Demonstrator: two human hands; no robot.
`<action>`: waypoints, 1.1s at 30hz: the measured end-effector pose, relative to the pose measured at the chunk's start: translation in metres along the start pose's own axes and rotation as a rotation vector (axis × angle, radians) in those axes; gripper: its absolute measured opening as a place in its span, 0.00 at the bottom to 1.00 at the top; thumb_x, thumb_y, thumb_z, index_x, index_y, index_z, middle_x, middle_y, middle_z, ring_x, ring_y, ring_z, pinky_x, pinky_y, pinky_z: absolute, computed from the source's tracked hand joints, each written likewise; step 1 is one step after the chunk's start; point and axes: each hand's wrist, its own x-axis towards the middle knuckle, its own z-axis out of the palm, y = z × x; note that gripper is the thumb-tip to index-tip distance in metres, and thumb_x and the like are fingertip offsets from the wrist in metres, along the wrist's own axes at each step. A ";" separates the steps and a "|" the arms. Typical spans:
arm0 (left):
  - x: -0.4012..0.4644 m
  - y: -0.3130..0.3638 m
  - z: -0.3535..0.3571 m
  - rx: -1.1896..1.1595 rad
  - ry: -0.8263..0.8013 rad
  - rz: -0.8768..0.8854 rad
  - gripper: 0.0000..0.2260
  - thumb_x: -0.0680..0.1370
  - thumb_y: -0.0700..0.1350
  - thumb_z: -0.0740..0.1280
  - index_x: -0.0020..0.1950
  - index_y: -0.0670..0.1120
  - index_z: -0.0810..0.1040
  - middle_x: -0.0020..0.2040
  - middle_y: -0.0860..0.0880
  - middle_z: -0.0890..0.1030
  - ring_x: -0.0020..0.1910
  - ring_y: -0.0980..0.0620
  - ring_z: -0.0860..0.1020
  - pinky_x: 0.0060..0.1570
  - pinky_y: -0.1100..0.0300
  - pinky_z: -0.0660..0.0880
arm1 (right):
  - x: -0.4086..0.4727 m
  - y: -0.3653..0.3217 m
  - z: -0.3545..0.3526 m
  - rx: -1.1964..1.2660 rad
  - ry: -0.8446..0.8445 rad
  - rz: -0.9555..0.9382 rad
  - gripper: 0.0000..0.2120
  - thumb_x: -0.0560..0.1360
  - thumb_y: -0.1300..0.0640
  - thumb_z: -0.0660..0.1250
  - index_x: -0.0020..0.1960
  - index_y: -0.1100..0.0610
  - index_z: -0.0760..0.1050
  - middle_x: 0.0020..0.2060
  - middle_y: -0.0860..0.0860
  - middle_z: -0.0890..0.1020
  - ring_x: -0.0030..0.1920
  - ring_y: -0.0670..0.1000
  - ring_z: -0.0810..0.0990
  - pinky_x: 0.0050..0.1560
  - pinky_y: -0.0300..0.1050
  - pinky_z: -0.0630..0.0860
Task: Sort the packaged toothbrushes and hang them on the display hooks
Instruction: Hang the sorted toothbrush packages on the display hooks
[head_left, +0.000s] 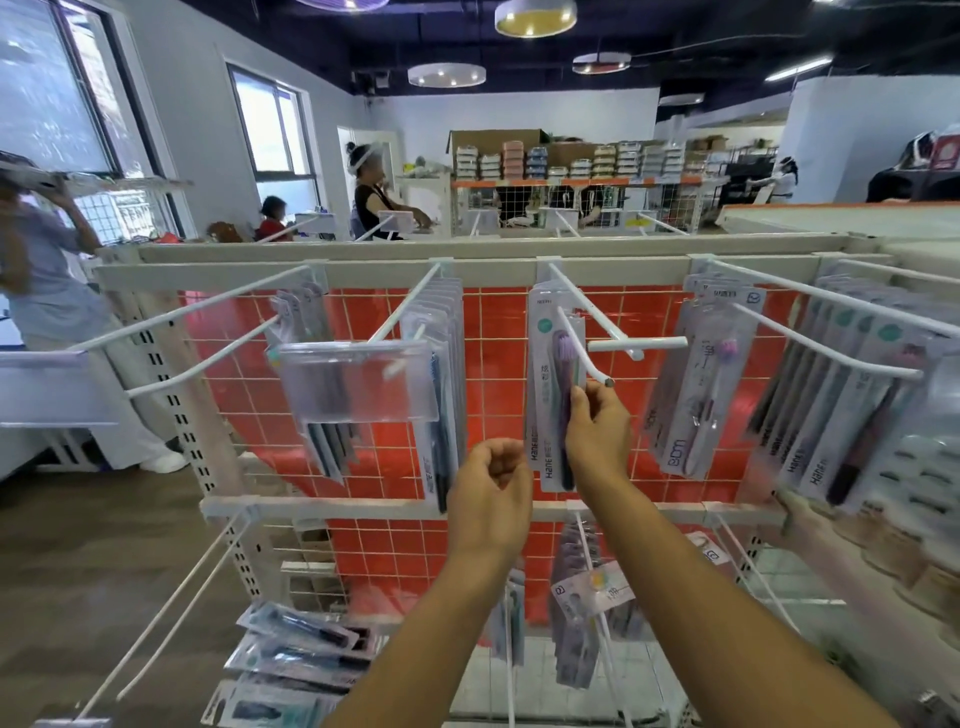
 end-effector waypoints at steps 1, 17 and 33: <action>0.000 0.001 -0.001 0.003 0.001 -0.002 0.07 0.79 0.40 0.64 0.54 0.51 0.74 0.50 0.55 0.78 0.51 0.58 0.76 0.51 0.68 0.73 | 0.000 0.001 0.000 -0.010 -0.005 0.012 0.08 0.81 0.55 0.58 0.49 0.56 0.74 0.38 0.47 0.77 0.40 0.48 0.76 0.35 0.39 0.71; -0.037 -0.064 -0.124 0.319 -0.092 -0.036 0.04 0.78 0.43 0.66 0.51 0.51 0.78 0.47 0.54 0.80 0.48 0.57 0.77 0.50 0.65 0.74 | -0.179 0.047 0.025 -0.115 -0.052 -0.226 0.07 0.78 0.64 0.60 0.50 0.54 0.71 0.43 0.49 0.75 0.42 0.46 0.72 0.43 0.25 0.68; -0.107 -0.221 -0.235 0.317 0.071 -0.607 0.06 0.78 0.40 0.66 0.54 0.46 0.77 0.52 0.48 0.81 0.52 0.51 0.79 0.51 0.62 0.75 | -0.288 0.139 0.106 -0.436 -0.670 -0.033 0.06 0.77 0.64 0.62 0.46 0.53 0.74 0.39 0.48 0.76 0.41 0.47 0.75 0.40 0.36 0.67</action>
